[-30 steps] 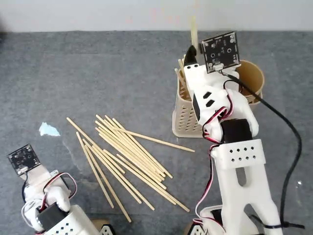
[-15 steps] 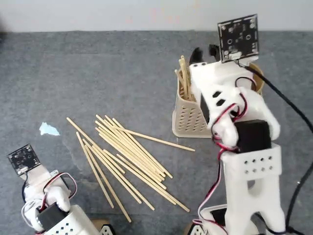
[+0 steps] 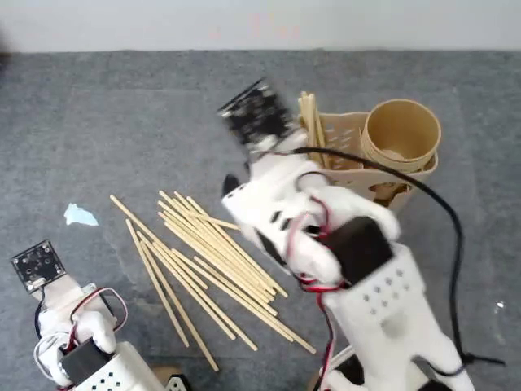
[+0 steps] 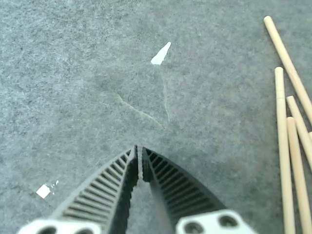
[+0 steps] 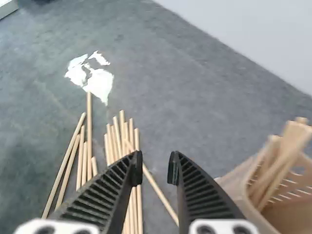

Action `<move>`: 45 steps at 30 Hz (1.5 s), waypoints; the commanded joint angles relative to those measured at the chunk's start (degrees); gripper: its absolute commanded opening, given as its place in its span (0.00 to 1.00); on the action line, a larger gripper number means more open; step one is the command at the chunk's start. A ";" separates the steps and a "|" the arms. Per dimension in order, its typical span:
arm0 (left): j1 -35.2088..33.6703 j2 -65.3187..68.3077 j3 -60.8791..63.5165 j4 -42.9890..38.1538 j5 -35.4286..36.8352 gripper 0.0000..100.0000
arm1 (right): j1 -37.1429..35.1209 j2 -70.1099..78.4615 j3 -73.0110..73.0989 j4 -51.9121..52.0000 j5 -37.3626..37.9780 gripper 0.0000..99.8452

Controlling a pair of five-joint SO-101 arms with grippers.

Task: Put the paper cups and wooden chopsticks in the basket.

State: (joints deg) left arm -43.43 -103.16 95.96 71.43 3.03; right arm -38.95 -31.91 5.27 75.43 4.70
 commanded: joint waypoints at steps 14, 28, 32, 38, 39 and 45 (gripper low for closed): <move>0.26 -0.62 -0.22 -1.14 -0.62 0.01 | -4.44 30.46 0.62 -1.36 -0.26 0.21; 0.26 -0.62 -0.22 -1.14 -0.62 0.01 | -4.09 43.12 0.62 -10.68 -0.09 0.21; 0.26 -0.62 -0.22 -1.14 -0.62 0.01 | -4.53 43.91 0.53 -11.74 -0.09 0.21; 0.26 -0.62 -0.22 -1.14 -0.62 0.01 | -4.53 44.44 0.53 -14.11 -0.09 0.21; 0.26 -0.62 -0.22 -1.14 -0.62 0.01 | -4.53 44.44 0.53 -14.37 -0.09 0.21; 0.26 -0.62 -0.22 -1.14 -0.62 0.01 | -6.55 46.81 0.44 -14.64 -0.09 0.21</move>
State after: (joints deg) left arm -43.43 -103.16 95.96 71.43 3.03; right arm -44.48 14.24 6.33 61.89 4.70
